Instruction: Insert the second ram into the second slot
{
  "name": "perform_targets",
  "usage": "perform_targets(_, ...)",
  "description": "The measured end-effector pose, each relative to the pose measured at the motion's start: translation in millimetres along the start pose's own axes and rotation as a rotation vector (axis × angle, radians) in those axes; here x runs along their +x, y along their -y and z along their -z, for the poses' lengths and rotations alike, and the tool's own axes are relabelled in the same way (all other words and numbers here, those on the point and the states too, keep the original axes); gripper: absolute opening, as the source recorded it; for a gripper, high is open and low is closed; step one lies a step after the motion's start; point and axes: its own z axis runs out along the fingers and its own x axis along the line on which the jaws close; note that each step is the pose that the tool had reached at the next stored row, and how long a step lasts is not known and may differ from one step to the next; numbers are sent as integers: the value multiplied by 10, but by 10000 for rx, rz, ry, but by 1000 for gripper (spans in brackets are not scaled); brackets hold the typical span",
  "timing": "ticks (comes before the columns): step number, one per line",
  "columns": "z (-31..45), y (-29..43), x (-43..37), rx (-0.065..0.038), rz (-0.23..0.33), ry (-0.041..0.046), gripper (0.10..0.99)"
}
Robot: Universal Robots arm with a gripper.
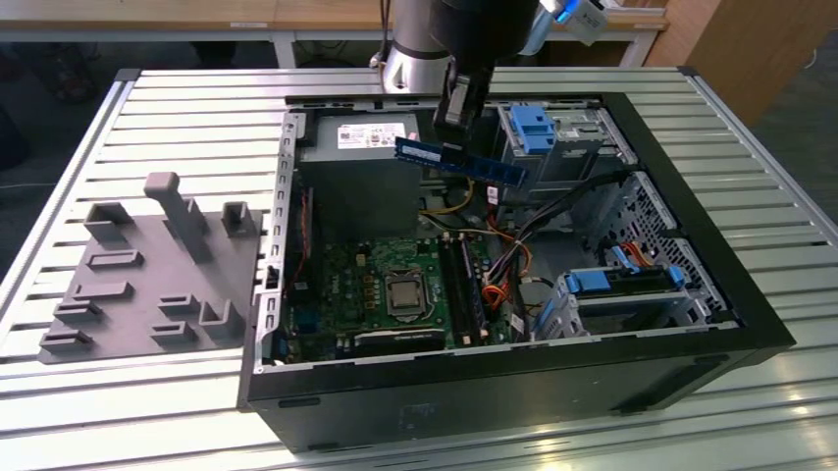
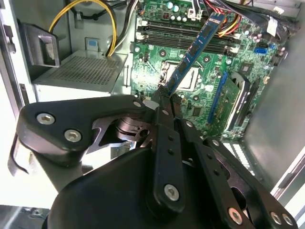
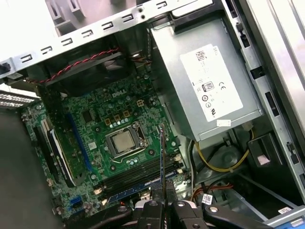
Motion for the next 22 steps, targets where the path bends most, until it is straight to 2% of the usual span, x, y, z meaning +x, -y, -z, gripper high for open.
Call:
perform_targets(11, -14, 0, 0, 28, -1854, 65, 133)
perform_targets(22, -19, 0, 0, 42, -2794, 101, 133)
